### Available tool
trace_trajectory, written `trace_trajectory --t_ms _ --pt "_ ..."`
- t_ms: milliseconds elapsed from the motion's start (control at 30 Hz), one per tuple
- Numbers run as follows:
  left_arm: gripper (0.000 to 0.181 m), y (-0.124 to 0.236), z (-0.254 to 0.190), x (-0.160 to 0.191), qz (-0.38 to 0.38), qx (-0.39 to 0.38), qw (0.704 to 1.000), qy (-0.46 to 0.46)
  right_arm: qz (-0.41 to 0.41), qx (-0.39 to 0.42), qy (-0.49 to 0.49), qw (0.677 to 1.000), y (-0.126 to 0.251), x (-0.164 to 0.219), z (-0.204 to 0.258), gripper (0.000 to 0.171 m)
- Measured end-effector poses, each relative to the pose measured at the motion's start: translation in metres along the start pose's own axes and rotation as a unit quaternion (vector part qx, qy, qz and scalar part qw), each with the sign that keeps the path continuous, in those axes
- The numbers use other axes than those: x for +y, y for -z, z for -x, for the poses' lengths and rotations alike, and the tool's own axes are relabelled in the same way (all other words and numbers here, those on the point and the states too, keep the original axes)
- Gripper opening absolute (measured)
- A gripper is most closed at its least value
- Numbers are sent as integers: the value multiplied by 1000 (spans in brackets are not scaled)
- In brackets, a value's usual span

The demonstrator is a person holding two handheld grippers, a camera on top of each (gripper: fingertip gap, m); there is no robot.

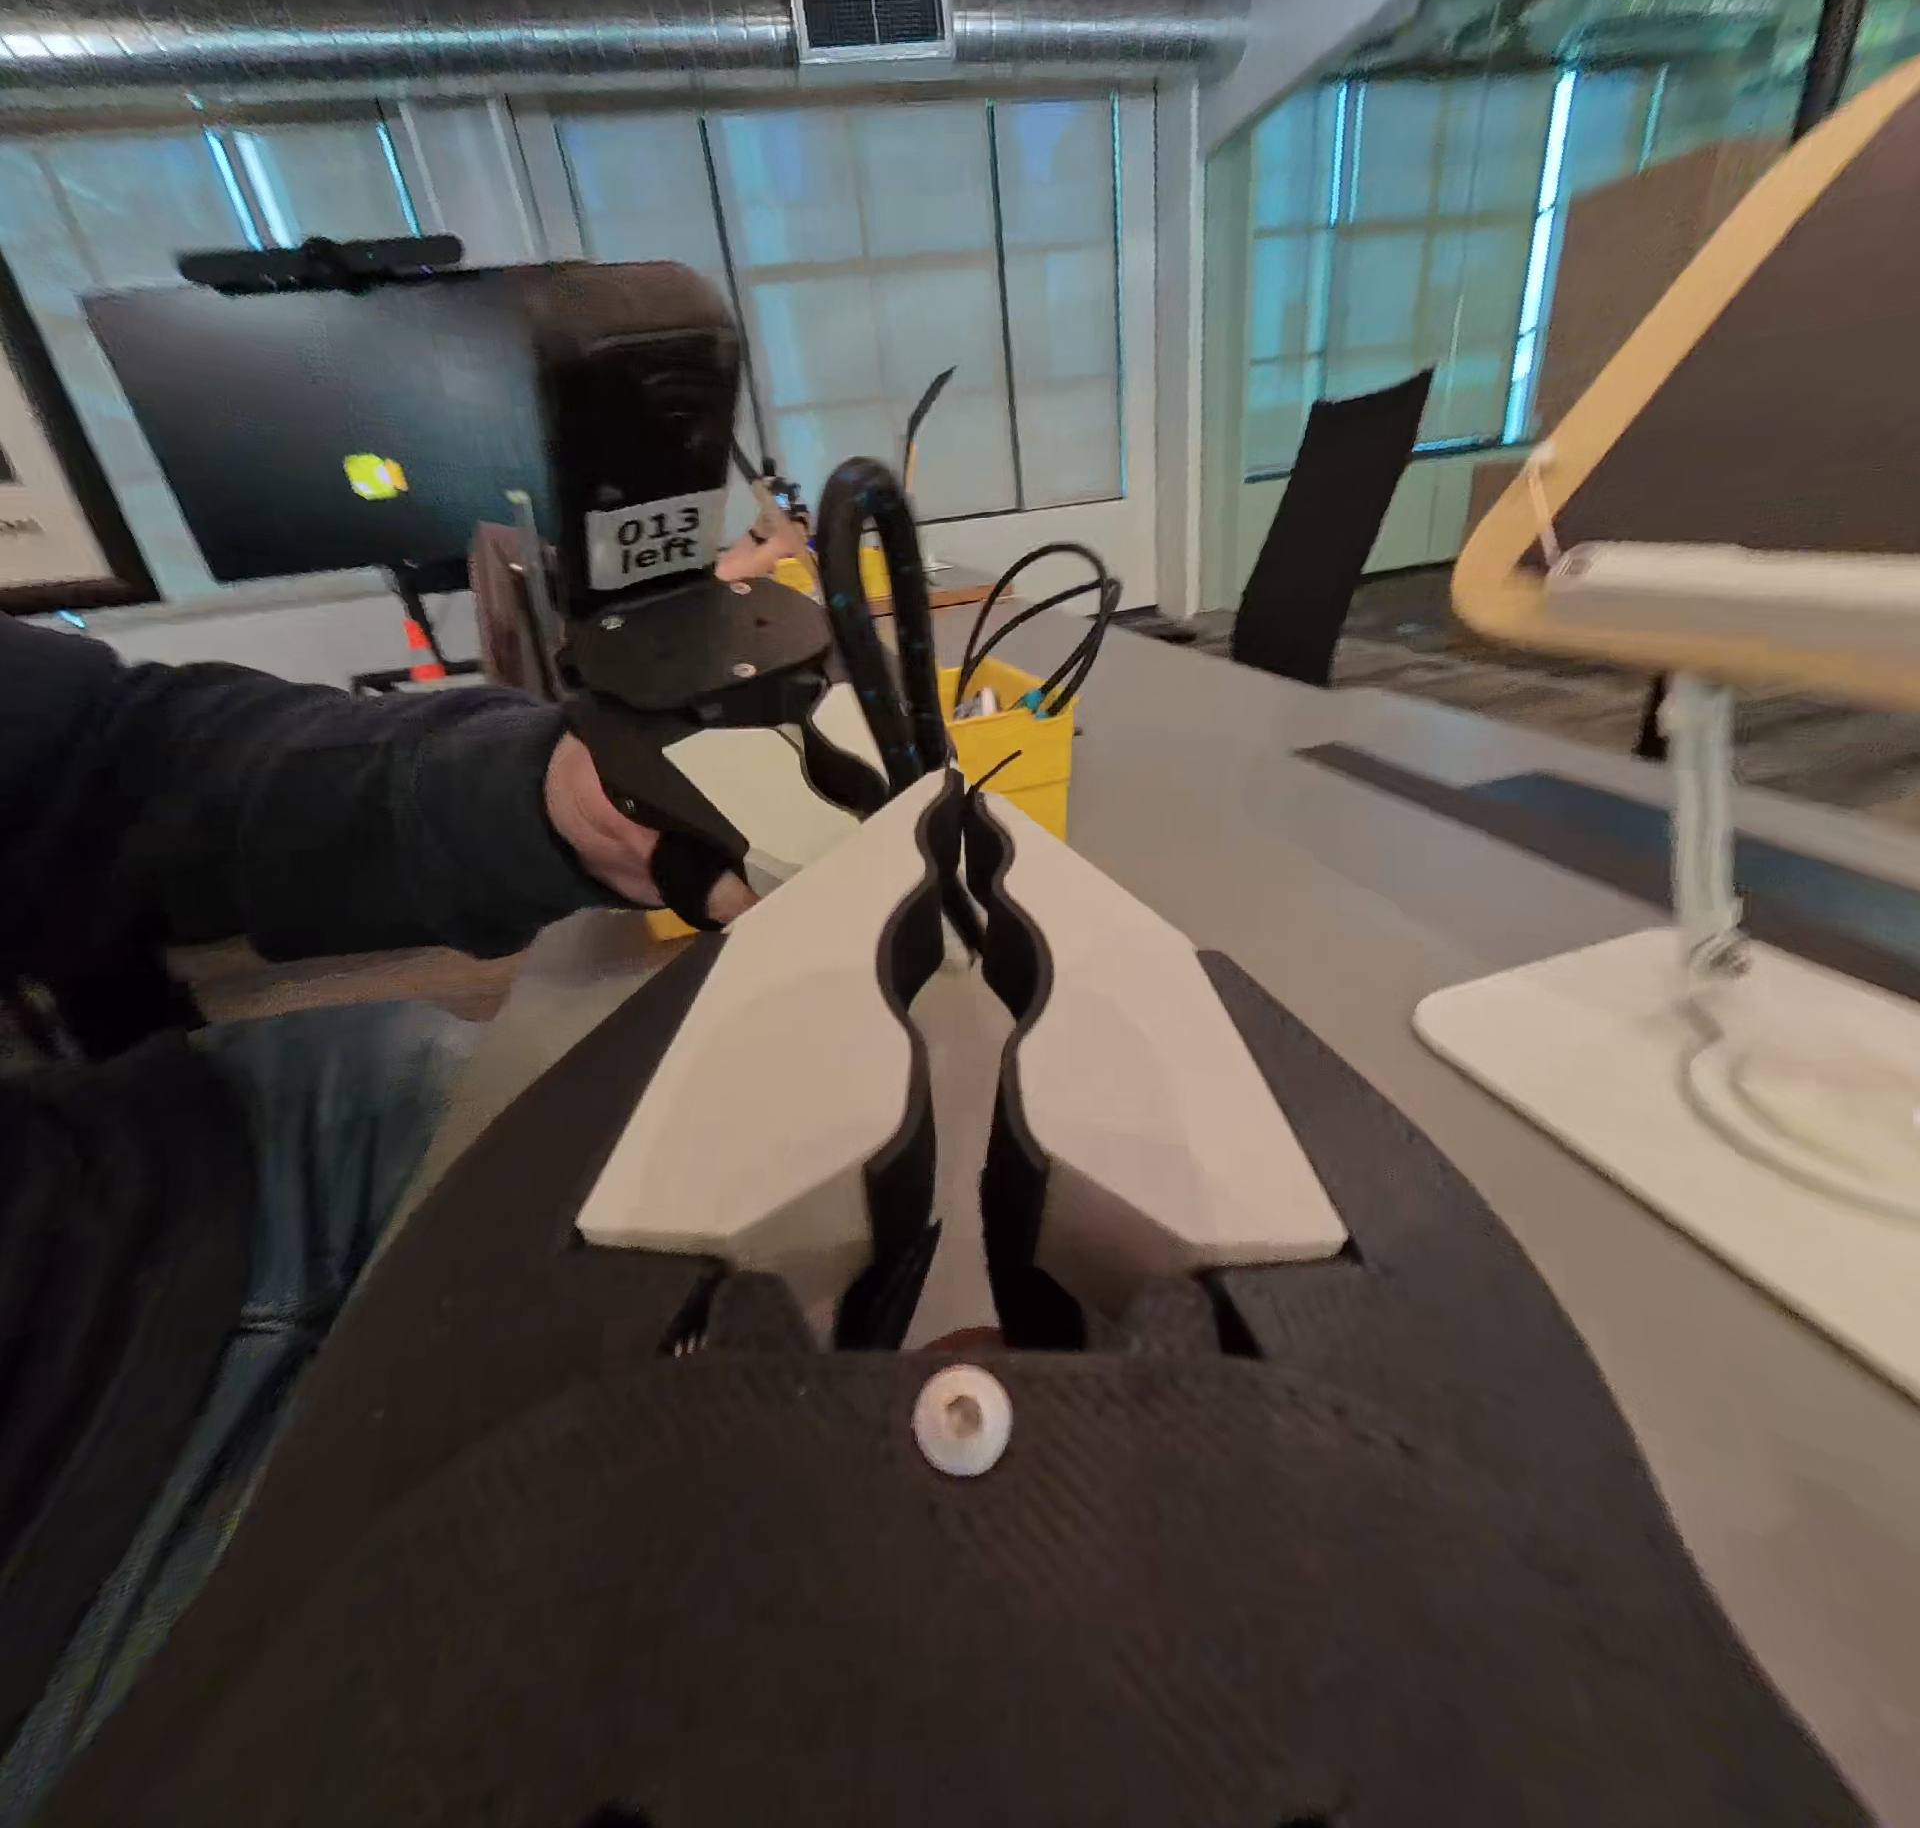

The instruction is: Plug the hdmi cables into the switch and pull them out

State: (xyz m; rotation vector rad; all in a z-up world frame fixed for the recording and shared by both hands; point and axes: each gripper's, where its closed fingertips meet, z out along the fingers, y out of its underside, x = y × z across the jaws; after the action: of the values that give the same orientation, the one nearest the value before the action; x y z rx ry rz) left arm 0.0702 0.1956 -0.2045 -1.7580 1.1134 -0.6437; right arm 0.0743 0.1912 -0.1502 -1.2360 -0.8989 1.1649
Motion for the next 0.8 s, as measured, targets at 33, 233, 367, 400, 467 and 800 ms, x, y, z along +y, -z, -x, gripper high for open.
trace_trajectory --t_ms 33,233,367,400,467,800 --pt "5 1 -5 -6 -13 39 998 45 -3 8 24 1000 -1 -8 1 0" --pt "5 8 -18 -31 -119 154 955 225 20 70 139 988 -5 -30 10 0" --pt "4 9 -26 -33 -158 183 930 277 59 120 241 961 -4 -25 18 0" --pt "4 8 -29 -33 -161 188 925 290 86 143 304 938 -3 -23 20 0" --pt "4 7 -34 -32 -162 200 918 302 144 175 428 875 -1 -18 22 0" --pt "4 2 -21 -12 -92 86 962 242 160 150 306 926 2 -5 15 17"
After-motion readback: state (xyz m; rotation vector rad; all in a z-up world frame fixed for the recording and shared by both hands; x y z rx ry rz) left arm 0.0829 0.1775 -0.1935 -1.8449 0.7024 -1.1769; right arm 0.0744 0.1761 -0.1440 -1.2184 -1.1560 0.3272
